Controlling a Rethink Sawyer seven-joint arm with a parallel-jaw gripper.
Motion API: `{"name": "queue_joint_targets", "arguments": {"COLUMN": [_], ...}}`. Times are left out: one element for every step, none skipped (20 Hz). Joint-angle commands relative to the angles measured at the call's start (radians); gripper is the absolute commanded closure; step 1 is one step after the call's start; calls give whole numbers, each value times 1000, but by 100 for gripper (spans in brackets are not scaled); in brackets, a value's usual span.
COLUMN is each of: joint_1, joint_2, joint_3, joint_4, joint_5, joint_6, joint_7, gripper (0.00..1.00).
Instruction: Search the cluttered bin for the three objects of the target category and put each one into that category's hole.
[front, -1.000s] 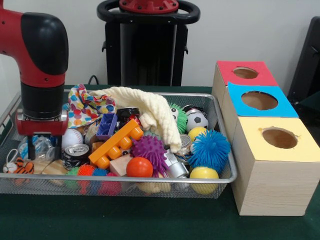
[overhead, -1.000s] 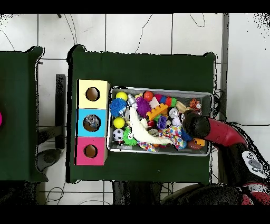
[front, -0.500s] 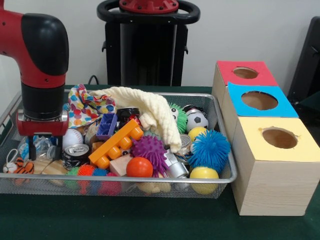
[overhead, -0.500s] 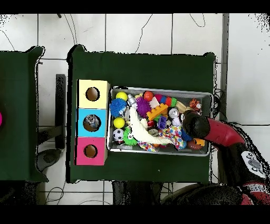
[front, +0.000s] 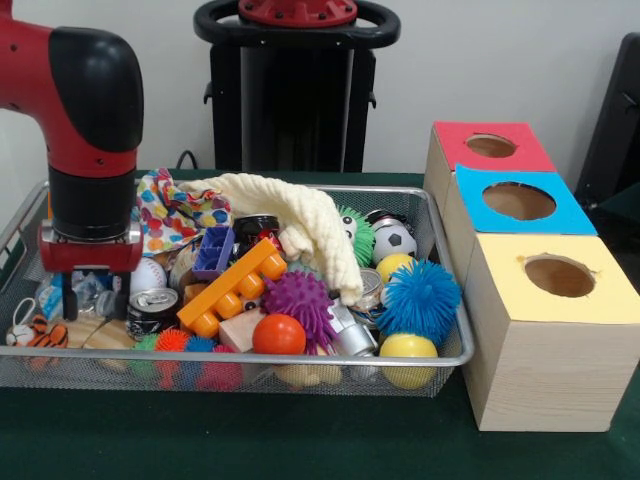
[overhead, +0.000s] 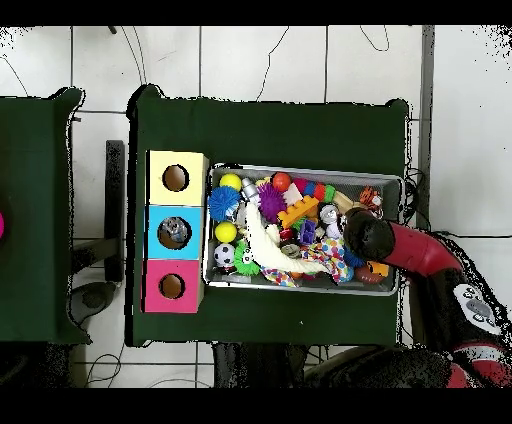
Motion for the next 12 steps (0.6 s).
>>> {"name": "queue_joint_targets", "arguments": {"joint_1": [53, 56, 59, 66, 76, 78, 87, 90, 94, 98, 100, 102], "joint_2": [19, 19, 18, 18, 20, 20, 23, 22, 22, 21, 21, 20], "joint_3": [-13, -19, -23, -34, -44, -48, -58, -65, -70, -77, -81, -84], "joint_4": [25, 24, 24, 21, 10, 8, -1, -3, -2, -3, -3, -3], "joint_5": [50, 51, 53, 55, 59, 62, 66, 69, 72, 74, 77, 79], "joint_6": [69, 73, 74, 84, 100, 104, 115, 120, 119, 121, 122, 122], "joint_7": [214, 213, 211, 209, 210, 208, 209, 207, 206, 205, 204, 202], "gripper": [0, 0, 0, 0, 0, 0, 0, 0, 0, 0, 0, 0]}}
